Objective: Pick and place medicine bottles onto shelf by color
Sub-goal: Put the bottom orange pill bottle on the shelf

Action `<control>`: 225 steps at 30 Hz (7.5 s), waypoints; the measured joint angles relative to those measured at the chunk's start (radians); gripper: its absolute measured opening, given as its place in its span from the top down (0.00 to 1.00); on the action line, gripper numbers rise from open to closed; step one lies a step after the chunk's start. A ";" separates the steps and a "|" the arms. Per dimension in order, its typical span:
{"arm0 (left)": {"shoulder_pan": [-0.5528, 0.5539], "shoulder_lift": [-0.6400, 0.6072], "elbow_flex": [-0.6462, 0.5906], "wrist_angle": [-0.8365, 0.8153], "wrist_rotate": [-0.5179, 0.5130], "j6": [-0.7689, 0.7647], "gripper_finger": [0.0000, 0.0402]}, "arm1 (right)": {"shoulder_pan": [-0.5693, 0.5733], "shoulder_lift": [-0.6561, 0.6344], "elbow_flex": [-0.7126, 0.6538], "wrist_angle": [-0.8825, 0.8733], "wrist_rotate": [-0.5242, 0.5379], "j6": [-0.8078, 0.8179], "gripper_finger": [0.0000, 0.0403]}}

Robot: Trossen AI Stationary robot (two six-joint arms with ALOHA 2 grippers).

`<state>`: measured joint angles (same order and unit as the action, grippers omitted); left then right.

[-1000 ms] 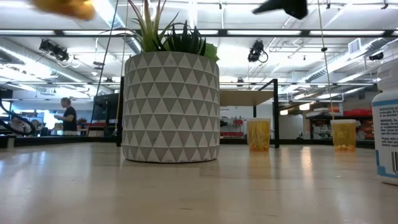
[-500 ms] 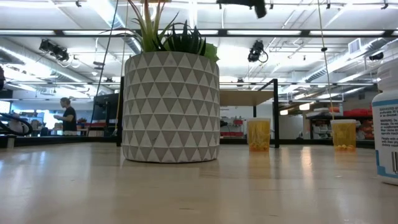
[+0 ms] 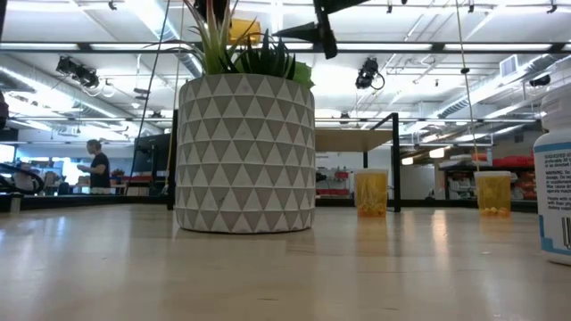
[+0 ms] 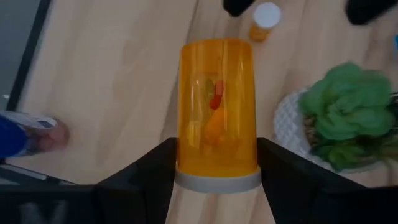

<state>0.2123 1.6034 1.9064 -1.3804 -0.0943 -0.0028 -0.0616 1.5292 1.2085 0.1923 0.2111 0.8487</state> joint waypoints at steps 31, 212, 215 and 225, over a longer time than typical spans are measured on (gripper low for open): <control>0.033 -0.025 0.010 0.168 0.002 0.104 0.47 | -0.094 0.064 0.101 -0.210 0.005 -0.067 0.23; 0.298 -0.328 0.045 0.008 -0.058 -0.097 0.78 | -0.182 0.506 0.545 -0.529 0.150 -0.308 0.23; 0.298 -0.328 0.045 0.008 -0.058 -0.099 0.79 | -0.182 0.506 0.545 -0.528 0.151 -0.303 0.23; 0.298 -0.328 0.045 0.008 -0.058 -0.099 0.79 | -0.181 0.506 0.545 -0.496 0.143 -0.299 0.23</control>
<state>0.5099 1.2755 1.9518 -1.3724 -0.1524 -0.1020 -0.2422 2.0350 1.7535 -0.3042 0.3538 0.5500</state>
